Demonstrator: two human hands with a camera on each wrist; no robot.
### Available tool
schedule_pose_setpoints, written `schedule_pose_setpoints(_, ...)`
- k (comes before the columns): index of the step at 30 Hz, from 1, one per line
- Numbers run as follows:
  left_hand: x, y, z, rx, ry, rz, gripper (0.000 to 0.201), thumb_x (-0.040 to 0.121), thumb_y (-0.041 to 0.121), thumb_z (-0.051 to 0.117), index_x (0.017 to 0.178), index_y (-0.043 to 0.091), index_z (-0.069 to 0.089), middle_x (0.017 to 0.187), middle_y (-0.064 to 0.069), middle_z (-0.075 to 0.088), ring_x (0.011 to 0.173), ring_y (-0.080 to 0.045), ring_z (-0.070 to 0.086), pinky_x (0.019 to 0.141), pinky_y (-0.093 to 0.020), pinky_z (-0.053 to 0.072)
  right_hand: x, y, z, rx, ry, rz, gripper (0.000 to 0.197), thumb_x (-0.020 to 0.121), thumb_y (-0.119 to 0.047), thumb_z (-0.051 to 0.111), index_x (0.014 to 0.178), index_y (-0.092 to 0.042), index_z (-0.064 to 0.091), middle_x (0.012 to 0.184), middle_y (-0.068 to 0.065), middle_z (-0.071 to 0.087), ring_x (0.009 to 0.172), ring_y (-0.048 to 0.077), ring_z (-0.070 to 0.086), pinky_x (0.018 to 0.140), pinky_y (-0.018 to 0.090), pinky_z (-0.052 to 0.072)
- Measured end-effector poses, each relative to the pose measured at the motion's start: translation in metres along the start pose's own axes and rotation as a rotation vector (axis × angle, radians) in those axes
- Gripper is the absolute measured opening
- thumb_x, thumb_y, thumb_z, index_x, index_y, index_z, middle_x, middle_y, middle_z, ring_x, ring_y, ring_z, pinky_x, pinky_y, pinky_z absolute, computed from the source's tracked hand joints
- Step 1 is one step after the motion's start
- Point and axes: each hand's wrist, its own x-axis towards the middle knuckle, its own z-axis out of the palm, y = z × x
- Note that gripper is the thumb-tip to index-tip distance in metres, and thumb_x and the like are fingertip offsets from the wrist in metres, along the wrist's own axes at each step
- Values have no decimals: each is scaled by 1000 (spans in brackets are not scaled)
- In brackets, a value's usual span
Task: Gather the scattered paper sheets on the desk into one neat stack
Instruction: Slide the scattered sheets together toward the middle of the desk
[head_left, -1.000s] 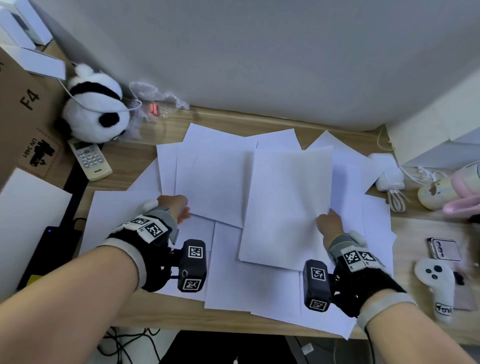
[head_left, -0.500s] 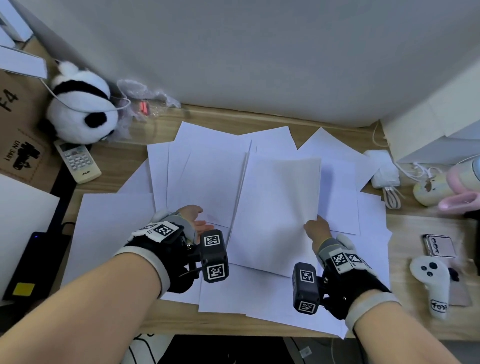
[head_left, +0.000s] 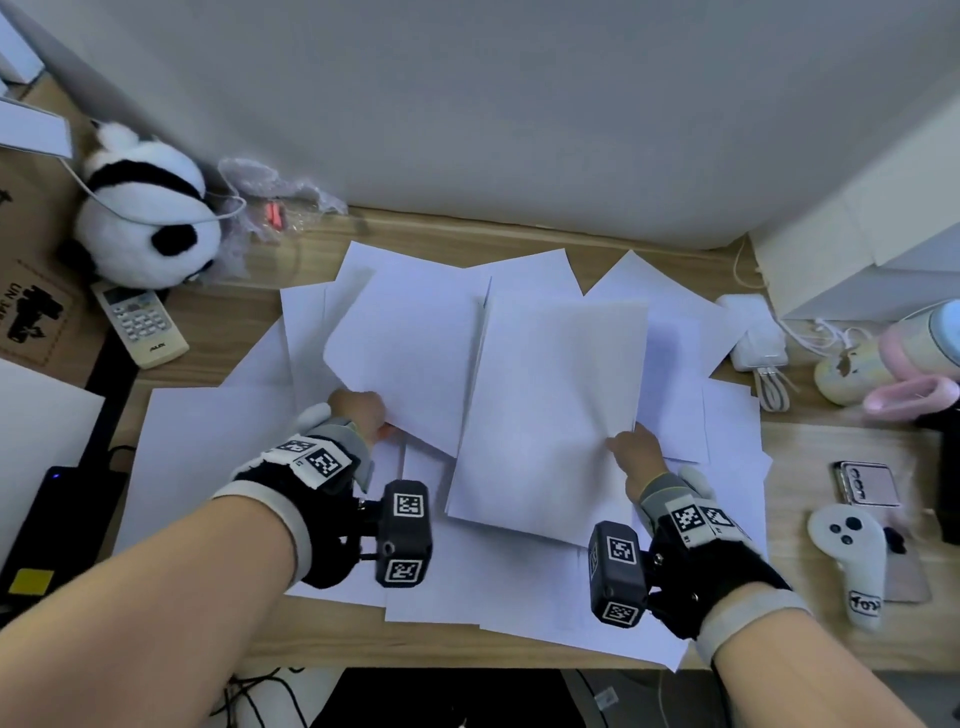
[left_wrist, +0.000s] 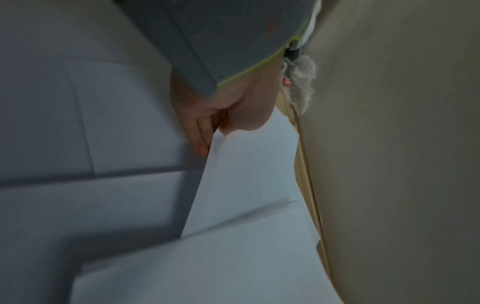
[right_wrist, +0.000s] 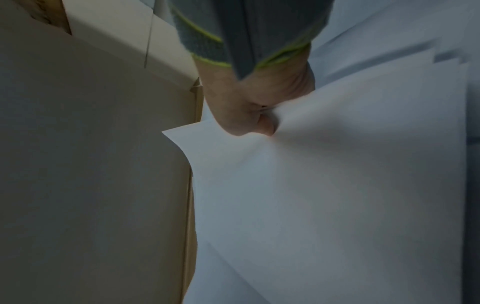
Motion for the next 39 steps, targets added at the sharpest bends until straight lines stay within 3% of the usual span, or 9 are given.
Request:
schedule_pose_setpoints(5, 0, 10, -12, 79, 34, 73, 37, 93, -6, 39, 65, 19, 38, 71, -2, 46, 64, -17, 52, 77, -29, 49, 0, -18, -17, 116, 3, -13, 38, 92, 9, 39, 130, 12, 44, 124, 23, 55, 94, 21, 47, 67, 26, 38)
schedule_pose_setpoints(10, 5, -2, -7, 222, -183, 72, 16, 88, -4, 45, 79, 3, 57, 90, -19, 55, 85, -29, 57, 74, -37, 45, -17, -22, -6, -79, -36, 49, 39, 95, -2, 43, 131, 11, 43, 141, 23, 44, 121, 31, 49, 102, 33, 36)
schedule_pose_setpoints(13, -3, -8, 6, 356, -130, 139, 16, 91, 5, 44, 90, 3, 60, 99, -18, 58, 95, -33, 59, 82, -36, 46, -27, -11, 3, -155, -70, 85, 40, 98, -10, 39, 134, 7, 42, 147, 18, 38, 131, 29, 42, 103, 27, 32)
schedule_pose_setpoints(15, -10, -8, 16, 405, -80, 151, 18, 95, 8, 42, 87, 6, 58, 107, -20, 56, 97, -30, 54, 83, -33, 41, -29, 6, 9, -193, -81, 46, 29, 93, -5, 43, 119, 4, 53, 133, 18, 51, 107, 27, 51, 89, 30, 39)
schedule_pose_setpoints(19, -8, -10, 20, 435, 14, 80, 39, 97, 3, 33, 131, -8, 49, 133, -20, 55, 123, -31, 53, 86, -27, 45, -27, 31, 16, -35, -1, 27, 20, 83, -6, 48, 99, -10, 60, 106, 12, 62, 89, 26, 54, 82, 33, 46)
schedule_pose_setpoints(24, -2, -22, 22, 376, -45, -19, 30, 89, 18, 60, 114, 1, 57, 97, -15, 59, 103, -24, 52, 84, -32, 38, -37, 31, 28, 90, -167, 36, 37, 86, -3, 56, 122, 2, 54, 118, 17, 62, 95, 25, 56, 90, 36, 47)
schedule_pose_setpoints(30, 7, -41, 10, 477, -219, -50, 64, 72, 25, 77, 127, 0, 58, 133, -15, 58, 124, -30, 55, 109, -42, 41, -48, 37, 40, 86, -326, 23, 30, 87, 5, 51, 117, 0, 57, 113, 15, 60, 98, 23, 53, 74, 27, 46)
schedule_pose_setpoints(32, 5, -38, 6, 411, -268, -46, 70, 67, 20, 79, 128, -5, 55, 130, -19, 60, 119, -34, 58, 106, -46, 44, -51, 33, 40, 114, -309, -8, 32, 85, 8, 47, 114, 2, 59, 115, 21, 62, 98, 27, 56, 86, 36, 48)
schedule_pose_setpoints(39, -55, 32, 11, 6, -380, 369, 17, 79, -7, 65, 91, 5, 66, 84, -8, 76, 69, -18, 69, 86, -37, 53, -78, -39, 3, 410, -191, -327, 26, 82, 7, 49, 81, -16, 63, 90, 8, 64, 84, 24, 58, 68, 27, 48)
